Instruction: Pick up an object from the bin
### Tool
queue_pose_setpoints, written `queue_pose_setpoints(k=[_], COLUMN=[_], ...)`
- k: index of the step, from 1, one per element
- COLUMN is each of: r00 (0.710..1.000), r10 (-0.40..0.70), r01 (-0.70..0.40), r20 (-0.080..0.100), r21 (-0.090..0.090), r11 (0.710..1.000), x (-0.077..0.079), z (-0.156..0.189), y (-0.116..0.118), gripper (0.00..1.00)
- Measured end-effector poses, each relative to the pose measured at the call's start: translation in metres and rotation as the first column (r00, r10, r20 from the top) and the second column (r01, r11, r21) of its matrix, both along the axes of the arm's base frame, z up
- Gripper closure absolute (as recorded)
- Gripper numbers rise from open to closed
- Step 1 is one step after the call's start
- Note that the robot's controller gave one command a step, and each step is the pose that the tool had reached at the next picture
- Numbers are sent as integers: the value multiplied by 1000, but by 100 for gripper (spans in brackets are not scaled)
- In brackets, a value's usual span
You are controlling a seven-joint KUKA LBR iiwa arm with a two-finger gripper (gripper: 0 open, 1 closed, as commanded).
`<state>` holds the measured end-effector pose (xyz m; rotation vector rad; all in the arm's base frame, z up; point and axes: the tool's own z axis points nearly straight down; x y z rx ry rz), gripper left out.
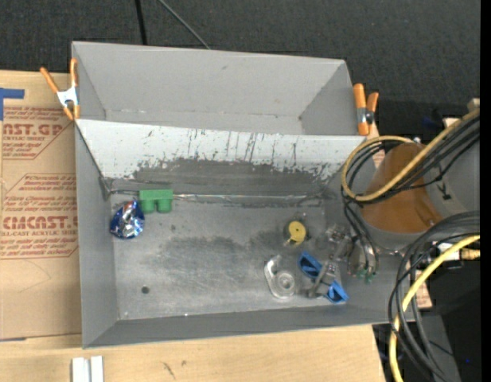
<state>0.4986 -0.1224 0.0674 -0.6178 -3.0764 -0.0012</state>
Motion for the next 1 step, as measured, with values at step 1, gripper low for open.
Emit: queue_pose_setpoints(k=[1], r00=[997], r10=[-72], r01=[72], r20=[5], r21=[-1], r11=[997], x=[-8], z=[33], y=[4], gripper=[0])
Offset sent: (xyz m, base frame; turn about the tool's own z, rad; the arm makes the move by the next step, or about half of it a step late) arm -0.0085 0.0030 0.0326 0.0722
